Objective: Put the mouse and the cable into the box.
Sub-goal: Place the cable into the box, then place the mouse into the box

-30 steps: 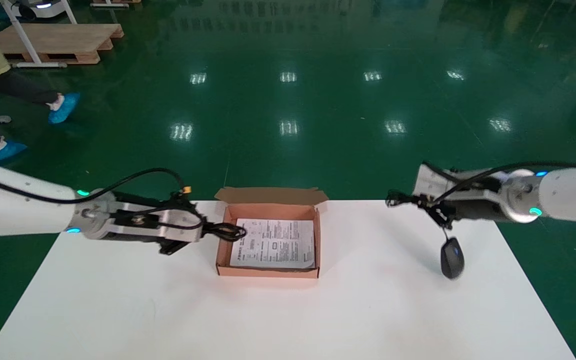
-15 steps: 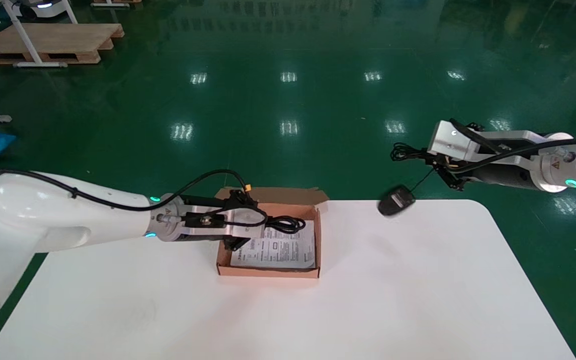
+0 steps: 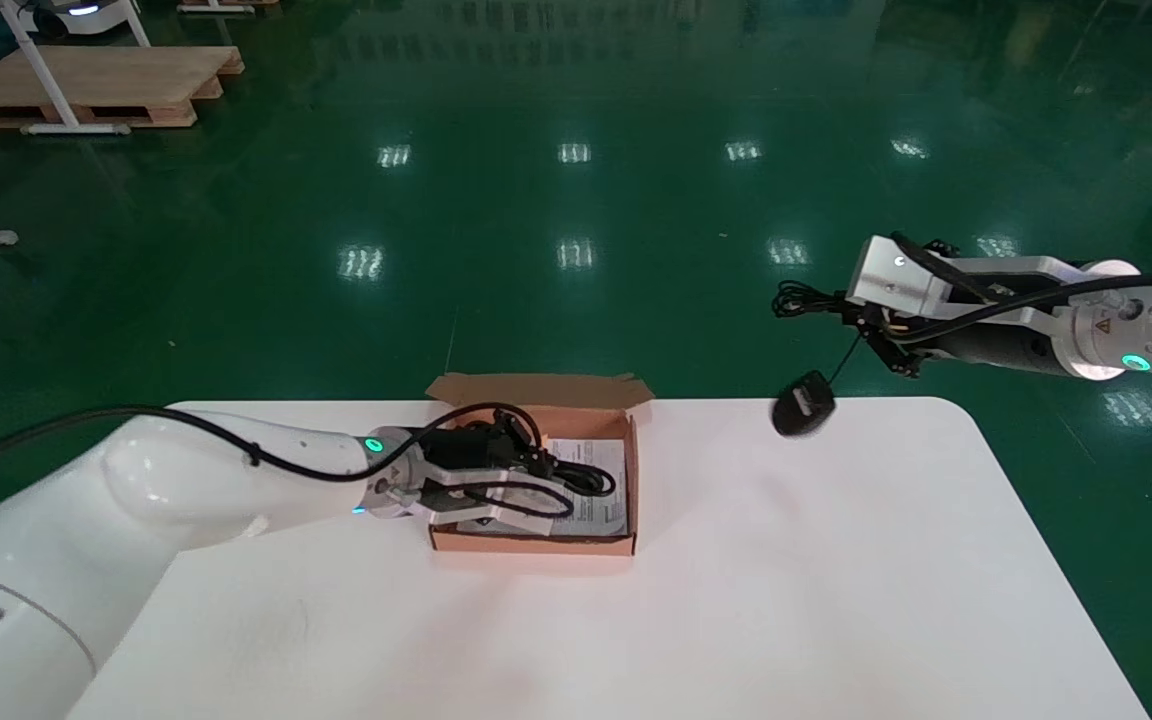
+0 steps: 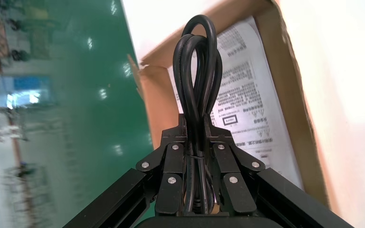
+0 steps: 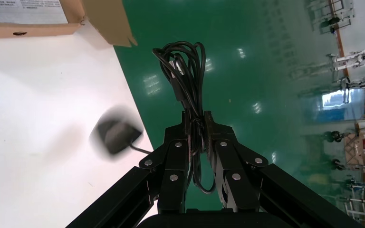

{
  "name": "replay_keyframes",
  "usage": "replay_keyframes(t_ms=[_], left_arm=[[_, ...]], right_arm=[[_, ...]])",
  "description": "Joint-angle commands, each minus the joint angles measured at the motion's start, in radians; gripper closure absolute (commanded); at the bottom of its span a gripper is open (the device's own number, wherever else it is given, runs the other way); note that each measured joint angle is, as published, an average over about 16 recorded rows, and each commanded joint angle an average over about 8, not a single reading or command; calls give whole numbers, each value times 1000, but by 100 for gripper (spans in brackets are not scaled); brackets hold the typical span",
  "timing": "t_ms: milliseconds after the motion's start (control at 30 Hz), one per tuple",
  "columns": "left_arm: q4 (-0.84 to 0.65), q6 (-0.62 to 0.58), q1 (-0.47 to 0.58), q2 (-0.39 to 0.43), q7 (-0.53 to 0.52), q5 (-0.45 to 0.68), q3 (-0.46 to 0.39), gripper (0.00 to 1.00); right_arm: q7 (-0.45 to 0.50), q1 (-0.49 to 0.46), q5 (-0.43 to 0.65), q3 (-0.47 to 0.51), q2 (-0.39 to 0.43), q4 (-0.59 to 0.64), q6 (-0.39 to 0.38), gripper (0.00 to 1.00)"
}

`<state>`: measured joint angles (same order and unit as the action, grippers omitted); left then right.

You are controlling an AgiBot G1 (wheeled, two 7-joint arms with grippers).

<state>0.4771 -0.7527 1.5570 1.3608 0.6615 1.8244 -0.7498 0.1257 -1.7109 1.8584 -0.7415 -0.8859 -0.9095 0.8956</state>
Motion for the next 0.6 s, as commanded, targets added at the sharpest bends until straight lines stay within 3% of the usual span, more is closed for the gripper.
replay_keyframes(t_ms=[33,200,467,600], left_arm=[[23,57,-24,10,16,18,-44,100],[43,102,-33,9,-30,-4,-131,97],[46,121,-32,10,-65,-60,-175,3],[47,122,-31,9,-65,-61,-175,0]], right_arm=[[0,0,0,0,0,0,0,100],[0,0,0,0,0,0,0,100],[6,2,1,0,2,-11,-1,100],[5,2,1,0,2,-10,-1,100]])
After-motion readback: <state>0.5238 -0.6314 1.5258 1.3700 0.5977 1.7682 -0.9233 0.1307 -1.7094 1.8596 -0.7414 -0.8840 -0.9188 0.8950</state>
